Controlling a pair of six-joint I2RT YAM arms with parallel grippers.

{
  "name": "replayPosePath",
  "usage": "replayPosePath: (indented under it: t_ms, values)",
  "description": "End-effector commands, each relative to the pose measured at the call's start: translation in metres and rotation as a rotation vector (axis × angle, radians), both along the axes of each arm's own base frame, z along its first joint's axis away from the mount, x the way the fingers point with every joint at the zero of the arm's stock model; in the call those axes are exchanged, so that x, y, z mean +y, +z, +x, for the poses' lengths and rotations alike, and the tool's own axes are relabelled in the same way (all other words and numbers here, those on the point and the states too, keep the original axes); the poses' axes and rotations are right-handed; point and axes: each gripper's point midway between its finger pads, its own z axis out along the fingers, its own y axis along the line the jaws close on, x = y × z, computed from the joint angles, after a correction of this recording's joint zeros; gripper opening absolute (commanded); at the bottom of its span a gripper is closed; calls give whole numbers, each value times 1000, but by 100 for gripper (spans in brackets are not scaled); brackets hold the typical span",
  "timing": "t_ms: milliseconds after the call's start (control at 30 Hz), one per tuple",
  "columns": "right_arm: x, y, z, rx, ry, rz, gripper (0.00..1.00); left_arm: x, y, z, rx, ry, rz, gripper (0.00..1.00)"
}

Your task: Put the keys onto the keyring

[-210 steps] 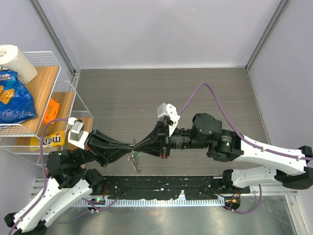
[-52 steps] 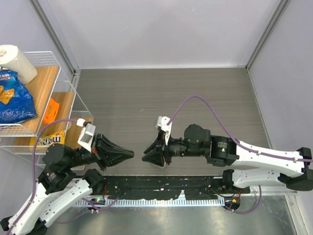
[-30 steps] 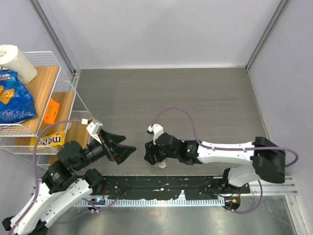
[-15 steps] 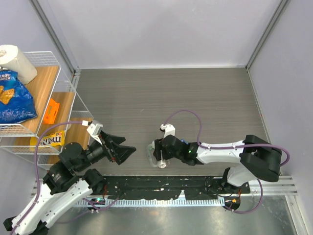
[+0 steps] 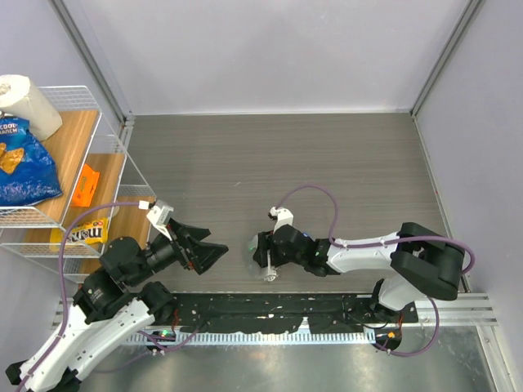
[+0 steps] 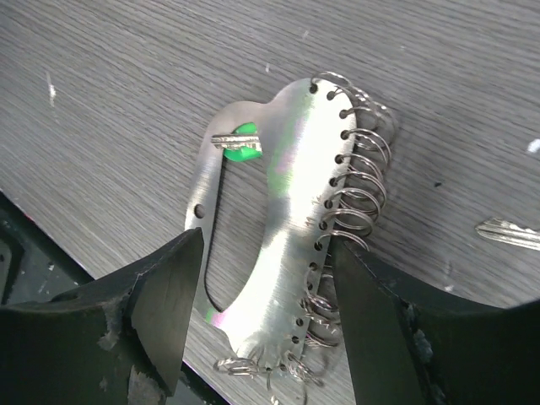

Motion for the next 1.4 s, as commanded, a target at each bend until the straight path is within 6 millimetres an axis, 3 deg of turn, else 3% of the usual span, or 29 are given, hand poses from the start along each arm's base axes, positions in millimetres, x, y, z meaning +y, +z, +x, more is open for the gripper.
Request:
replayPosePath:
  t_ms: [0,233,367,567,767,967,1167,1367]
  values:
    - [6,-2,1,10,-17,40,68,-3,11,2,-33,-2,-30,99]
    - [-4,-15,6,4,-58,-30,68,-2,10,2,-32,-1,-33,100]
    - [-1,-23,5,15,-60,-21,62,-2,11,1,-34,-2,-33,100]
    - [7,-24,0,33,-45,64,44,0,11,2,-38,3,-26,100]
    - [16,-22,-7,50,-9,128,19,-1,12,2,-41,2,-24,100]
    - [18,-6,-9,17,4,233,5,0,13,2,-41,3,-26,100]
    - [22,16,-14,-15,30,381,5,0,13,2,-41,3,-28,100]
    - [21,64,-17,-112,68,534,5,2,15,0,-48,8,-39,100]
